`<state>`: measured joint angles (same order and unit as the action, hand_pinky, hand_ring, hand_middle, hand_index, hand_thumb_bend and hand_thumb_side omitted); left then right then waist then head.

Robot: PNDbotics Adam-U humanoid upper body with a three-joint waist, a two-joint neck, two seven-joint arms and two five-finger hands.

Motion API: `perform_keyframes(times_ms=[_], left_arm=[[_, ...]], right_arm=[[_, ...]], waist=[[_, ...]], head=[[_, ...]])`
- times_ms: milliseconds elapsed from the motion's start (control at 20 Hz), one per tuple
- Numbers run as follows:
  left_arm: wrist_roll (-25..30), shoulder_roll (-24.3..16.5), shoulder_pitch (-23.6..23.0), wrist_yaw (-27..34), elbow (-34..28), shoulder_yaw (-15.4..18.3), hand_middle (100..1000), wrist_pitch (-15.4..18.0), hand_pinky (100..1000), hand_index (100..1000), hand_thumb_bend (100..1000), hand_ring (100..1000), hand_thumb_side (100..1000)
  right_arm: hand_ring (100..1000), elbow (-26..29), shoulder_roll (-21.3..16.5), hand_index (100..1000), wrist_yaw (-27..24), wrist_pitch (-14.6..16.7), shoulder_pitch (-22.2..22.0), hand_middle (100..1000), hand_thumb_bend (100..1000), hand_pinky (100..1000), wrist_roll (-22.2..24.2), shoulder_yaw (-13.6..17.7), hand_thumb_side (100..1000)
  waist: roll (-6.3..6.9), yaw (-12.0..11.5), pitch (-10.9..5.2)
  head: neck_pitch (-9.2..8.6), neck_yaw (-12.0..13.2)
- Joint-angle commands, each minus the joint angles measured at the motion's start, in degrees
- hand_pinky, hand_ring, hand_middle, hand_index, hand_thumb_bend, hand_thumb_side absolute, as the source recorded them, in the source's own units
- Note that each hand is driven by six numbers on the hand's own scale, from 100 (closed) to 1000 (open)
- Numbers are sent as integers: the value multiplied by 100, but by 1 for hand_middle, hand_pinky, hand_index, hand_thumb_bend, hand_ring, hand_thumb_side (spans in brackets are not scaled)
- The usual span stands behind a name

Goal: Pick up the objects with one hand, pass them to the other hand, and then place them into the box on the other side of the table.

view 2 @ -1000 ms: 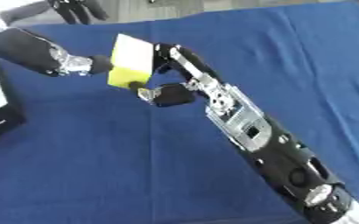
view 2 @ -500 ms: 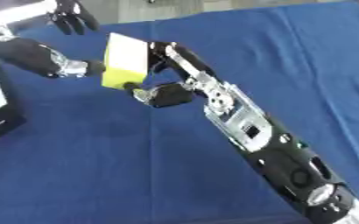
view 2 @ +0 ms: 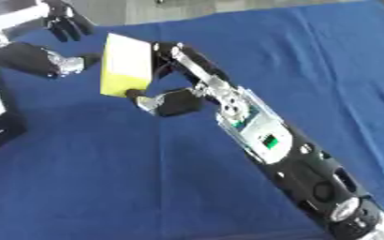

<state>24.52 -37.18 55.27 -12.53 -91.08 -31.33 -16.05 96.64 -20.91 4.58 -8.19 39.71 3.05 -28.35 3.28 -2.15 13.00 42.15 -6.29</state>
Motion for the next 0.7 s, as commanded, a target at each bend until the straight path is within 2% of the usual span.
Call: perform_keyframes(times_ms=[50,150,200,250,500,700], left_arm=[[70,-108,47,178,91,180,728,237,754,806,495,735,343],[152,-104,23,409,196,259,725,460,759,816,687,738,422],[197,-112,12,494,239,297,724,578,760,817,697,736,426],[255,-116,-2,559,287,329,715,688,760,818,759,737,451],[666,-100,-25,932,555,450,704,1069,759,810,820,737,466],[851,-76,-39,1019,719,454,702,1213,757,815,777,737,448]], right_arm=[[717,183,-78,568,-76,-31,118,503,100,698,22,6,220],[717,225,-75,568,-89,-50,129,503,100,697,52,-5,220],[718,240,-74,568,-93,-60,132,504,100,697,64,-6,228],[718,251,-74,568,-97,-68,137,504,100,697,72,-6,220],[718,286,-55,568,-108,-94,164,504,100,698,121,-36,221],[718,329,-34,568,-127,-103,190,504,100,698,137,-47,221]], waist=[[6,0,-90],[6,0,-87],[7,1,-86],[7,0,-85],[6,-3,-84],[2,1,-80]], head=[[-42,-12],[-41,-14],[-40,-17],[-38,-20],[-33,-33],[-48,-37]])
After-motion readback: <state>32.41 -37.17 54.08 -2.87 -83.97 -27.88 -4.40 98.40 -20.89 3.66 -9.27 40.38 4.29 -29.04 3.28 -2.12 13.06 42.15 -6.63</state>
